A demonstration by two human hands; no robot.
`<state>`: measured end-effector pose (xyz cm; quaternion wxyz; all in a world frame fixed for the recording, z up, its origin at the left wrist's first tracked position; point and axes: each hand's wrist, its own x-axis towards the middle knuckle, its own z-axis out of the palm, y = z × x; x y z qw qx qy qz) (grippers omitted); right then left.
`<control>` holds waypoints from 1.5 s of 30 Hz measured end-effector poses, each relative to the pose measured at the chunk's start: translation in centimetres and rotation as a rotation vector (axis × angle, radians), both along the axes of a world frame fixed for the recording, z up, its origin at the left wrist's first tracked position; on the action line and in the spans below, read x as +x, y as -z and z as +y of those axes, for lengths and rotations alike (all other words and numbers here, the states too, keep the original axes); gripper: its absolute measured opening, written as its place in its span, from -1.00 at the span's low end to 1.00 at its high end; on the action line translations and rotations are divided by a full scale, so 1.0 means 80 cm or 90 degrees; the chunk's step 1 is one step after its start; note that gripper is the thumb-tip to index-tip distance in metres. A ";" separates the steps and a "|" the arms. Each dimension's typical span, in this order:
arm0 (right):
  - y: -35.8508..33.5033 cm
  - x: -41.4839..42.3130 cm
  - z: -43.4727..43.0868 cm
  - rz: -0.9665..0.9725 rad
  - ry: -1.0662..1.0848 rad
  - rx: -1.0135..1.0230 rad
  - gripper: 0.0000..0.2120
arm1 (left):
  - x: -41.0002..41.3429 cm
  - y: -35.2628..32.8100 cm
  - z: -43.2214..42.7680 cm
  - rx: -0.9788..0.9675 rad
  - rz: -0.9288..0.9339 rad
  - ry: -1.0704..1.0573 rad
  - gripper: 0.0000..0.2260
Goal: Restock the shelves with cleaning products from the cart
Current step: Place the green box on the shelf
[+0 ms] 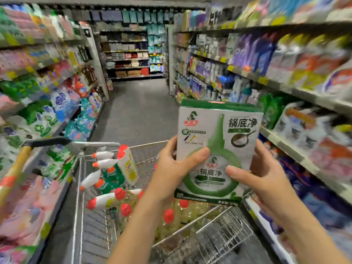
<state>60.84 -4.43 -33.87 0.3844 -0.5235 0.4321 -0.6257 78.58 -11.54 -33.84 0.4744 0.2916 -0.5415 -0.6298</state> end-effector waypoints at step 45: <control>-0.185 -0.466 0.833 0.066 0.966 -0.208 -0.36 | -0.737 -0.207 0.697 -0.175 0.205 0.987 -0.62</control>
